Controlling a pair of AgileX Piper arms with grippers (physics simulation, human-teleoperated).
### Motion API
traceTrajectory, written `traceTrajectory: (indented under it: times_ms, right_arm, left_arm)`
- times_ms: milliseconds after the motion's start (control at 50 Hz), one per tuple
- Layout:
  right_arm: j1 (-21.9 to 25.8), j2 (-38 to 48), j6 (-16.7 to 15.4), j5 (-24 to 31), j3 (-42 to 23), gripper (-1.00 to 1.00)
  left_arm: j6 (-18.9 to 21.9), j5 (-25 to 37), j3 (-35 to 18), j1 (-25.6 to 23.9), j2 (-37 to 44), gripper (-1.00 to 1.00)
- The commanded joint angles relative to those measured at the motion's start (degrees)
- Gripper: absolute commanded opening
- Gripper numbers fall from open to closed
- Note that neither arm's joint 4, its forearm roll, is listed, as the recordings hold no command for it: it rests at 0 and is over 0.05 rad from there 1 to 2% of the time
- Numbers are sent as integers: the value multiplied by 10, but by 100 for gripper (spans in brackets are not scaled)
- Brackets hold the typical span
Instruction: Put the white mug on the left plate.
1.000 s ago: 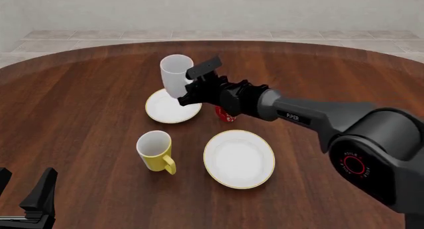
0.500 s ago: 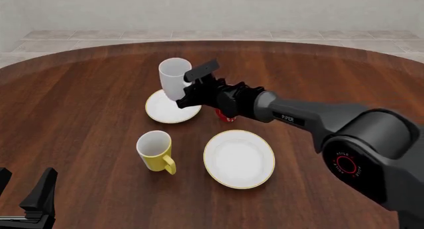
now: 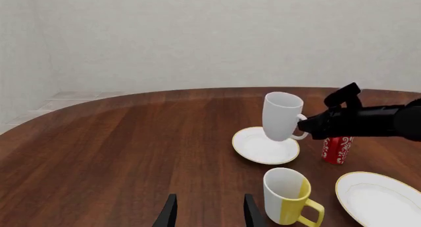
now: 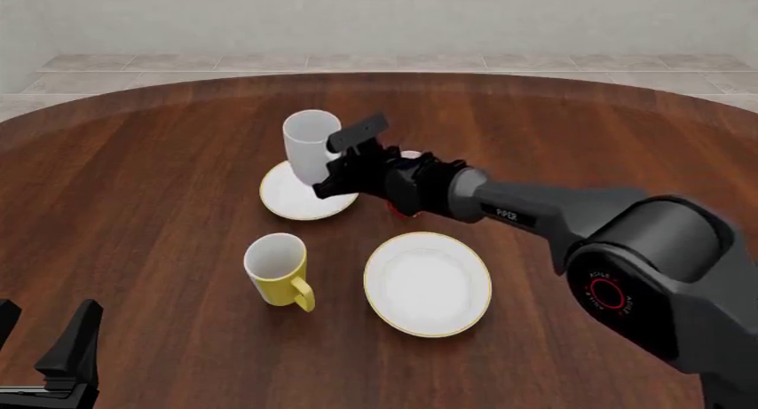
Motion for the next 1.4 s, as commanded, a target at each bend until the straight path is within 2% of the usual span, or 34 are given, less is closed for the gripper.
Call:
traceTrajectory:
  times_ms: [20,1400]
  right_arm:
    - [2,2,7,-5,0,-100]
    - [5,52,22,-4,-31,-100]
  left_arm:
    - [0,0,0,0,0,100]
    - [0,0,0,0,0,100]
